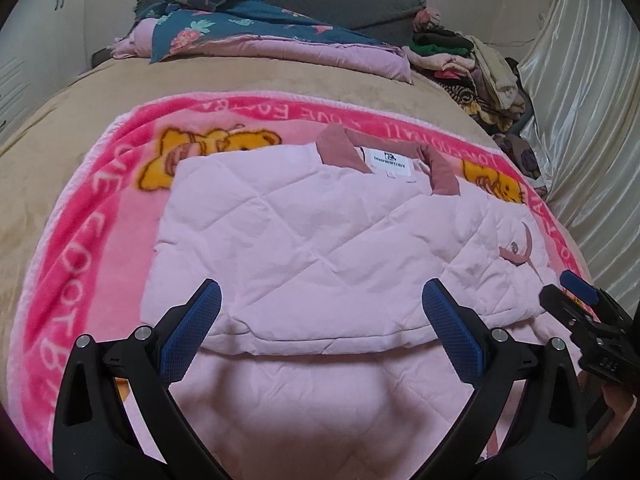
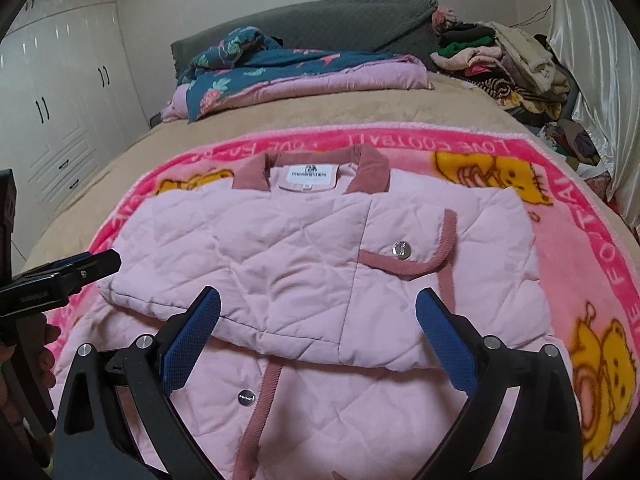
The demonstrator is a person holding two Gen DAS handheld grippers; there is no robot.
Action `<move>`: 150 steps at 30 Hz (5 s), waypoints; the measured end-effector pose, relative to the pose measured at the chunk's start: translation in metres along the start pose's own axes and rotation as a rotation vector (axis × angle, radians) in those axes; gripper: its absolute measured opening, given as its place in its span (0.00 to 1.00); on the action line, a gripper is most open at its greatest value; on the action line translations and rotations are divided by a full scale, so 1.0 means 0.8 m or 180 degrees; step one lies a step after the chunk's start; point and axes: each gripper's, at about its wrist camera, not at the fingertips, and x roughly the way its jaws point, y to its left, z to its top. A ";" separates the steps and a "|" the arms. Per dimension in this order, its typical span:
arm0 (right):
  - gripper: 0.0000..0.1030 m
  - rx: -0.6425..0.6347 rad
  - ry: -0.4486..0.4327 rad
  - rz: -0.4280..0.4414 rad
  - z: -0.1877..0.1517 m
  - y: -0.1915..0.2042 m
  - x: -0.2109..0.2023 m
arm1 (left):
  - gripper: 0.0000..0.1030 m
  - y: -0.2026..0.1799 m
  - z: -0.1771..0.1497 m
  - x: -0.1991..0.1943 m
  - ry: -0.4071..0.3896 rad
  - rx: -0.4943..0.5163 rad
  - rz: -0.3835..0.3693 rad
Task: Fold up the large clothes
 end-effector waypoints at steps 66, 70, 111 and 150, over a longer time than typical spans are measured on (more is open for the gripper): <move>0.96 -0.0036 -0.0742 0.0002 -0.024 0.021 -0.214 | 0.92 -0.003 -0.048 -0.215 -0.0987 -0.0004 0.0024; 0.96 -0.0022 -0.0750 0.0027 -0.029 0.021 -0.226 | 0.92 -0.004 -0.064 -0.217 -0.0928 -0.0008 0.0075; 0.96 -0.0046 -0.0474 -0.0076 -0.125 -0.038 -0.302 | 0.92 -0.013 -0.183 -0.266 -0.0548 0.0010 0.0352; 0.96 0.0113 0.0370 -0.0432 -0.250 -0.124 -0.263 | 0.92 0.102 -0.289 -0.223 0.0166 -0.0515 0.0515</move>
